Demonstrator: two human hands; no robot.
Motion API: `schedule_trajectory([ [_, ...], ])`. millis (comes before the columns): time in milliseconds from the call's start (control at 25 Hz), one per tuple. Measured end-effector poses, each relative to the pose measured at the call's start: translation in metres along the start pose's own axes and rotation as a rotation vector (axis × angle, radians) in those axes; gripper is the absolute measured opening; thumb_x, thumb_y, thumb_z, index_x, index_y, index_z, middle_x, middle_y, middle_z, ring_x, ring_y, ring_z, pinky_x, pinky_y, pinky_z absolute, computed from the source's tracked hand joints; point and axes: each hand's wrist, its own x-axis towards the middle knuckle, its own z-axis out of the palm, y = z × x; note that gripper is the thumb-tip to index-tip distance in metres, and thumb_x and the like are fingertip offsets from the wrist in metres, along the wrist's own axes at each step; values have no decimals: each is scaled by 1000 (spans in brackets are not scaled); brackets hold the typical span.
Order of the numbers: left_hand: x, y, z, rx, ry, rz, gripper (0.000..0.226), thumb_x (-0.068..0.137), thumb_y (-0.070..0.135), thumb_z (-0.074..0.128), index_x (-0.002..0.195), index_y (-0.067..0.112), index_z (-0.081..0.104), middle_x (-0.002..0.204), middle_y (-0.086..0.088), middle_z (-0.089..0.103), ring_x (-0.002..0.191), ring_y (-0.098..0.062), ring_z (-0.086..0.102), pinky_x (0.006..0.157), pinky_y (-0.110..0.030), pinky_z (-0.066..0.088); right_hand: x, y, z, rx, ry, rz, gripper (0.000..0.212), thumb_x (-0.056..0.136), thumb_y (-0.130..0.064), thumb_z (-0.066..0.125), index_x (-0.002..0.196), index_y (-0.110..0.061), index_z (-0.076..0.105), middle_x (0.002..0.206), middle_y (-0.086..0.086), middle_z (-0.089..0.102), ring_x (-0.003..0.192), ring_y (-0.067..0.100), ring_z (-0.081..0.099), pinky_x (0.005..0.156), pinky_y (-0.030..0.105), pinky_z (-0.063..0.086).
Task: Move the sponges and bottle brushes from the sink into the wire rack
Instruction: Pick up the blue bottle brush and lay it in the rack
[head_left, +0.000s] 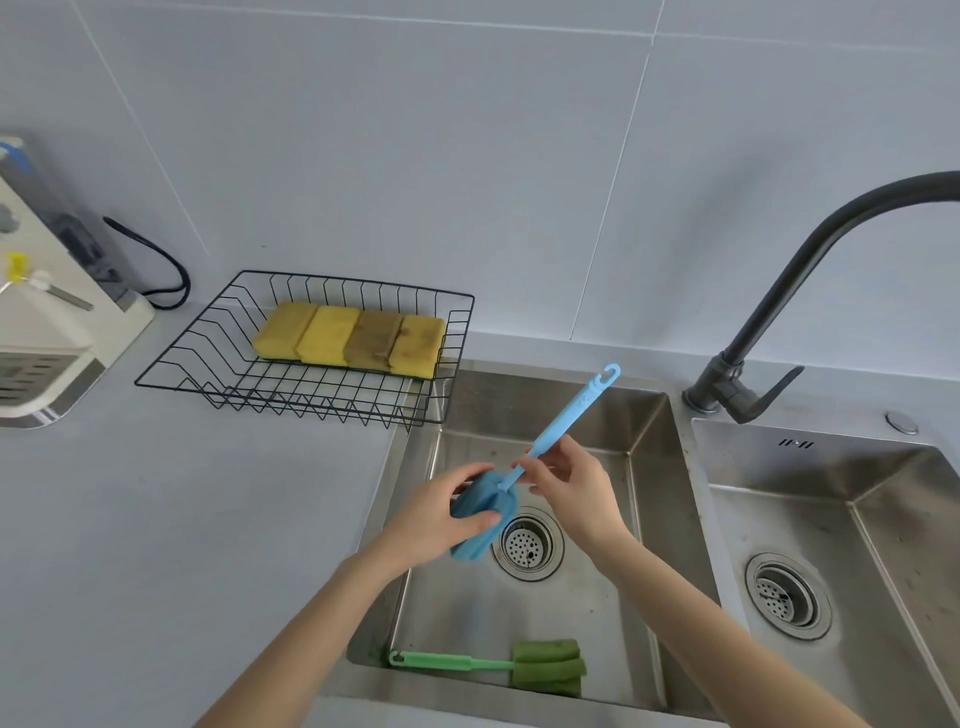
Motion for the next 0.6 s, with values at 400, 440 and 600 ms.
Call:
schedule_trajectory([
  [400,6,12,-52,169,106,55,53,81,23,65,129,21,44,124,6,52,106,-8,48,91,-22,44,30,-44,-13,182,24,-41,8,91,-20,54,87,-18,60,85,-2,68,79,10,67,66,15,57],
  [440,9,14,-58,187,123,57,53,80,23,65,129,21,45,123,6,52,106,-8,48,93,-24,44,35,-49,-14,197,37,-41,8,92,-20,53,91,-15,60,86,0,67,79,11,67,66,13,57],
  [600,21,24,-83,235,189,82,51,80,21,66,127,21,47,114,14,49,103,-6,46,77,-11,39,54,-65,-18,279,67,-26,10,92,-23,52,93,-13,56,88,3,66,77,11,67,63,11,57],
])
